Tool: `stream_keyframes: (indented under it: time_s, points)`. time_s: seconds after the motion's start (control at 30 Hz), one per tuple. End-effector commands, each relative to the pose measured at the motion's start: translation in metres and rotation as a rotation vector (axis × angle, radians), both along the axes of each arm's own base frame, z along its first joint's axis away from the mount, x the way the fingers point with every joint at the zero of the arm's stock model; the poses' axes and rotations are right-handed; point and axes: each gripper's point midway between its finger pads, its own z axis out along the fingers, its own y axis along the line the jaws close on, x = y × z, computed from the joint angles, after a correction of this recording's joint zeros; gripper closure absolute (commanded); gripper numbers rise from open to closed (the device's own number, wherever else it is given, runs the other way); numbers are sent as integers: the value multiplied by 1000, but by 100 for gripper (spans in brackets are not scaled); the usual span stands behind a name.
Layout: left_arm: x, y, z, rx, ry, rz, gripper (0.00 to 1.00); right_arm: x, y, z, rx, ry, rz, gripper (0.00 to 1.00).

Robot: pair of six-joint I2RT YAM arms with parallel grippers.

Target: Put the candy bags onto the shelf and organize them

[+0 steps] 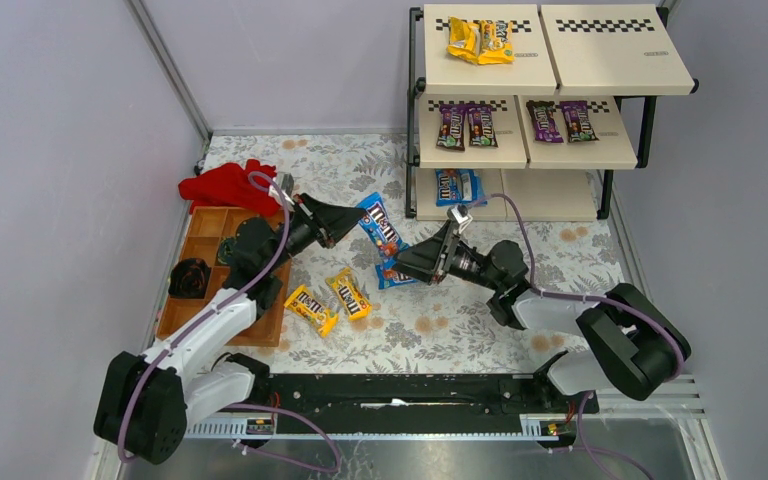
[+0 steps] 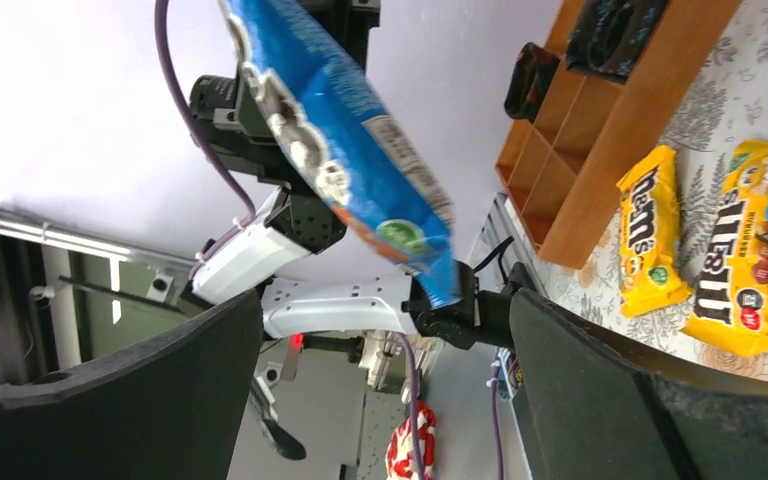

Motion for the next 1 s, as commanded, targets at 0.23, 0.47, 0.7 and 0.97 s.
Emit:
stream_keyframes:
  time_s: [0.23,0.47,0.7,0.97]
  points:
    - [-9,7,36,-138,-80,-8,100,15,5,26,25,-118,-133,0]
    - [-5,7,33,-141,-71,6,100,6,1,65,189,-172,-121,4]
    - [-3,9,29,-148,-62,24,100,-1,-6,88,307,-197,-107,20]
    - [1,11,29,-158,-51,44,100,-2,-8,86,295,-193,-128,38]
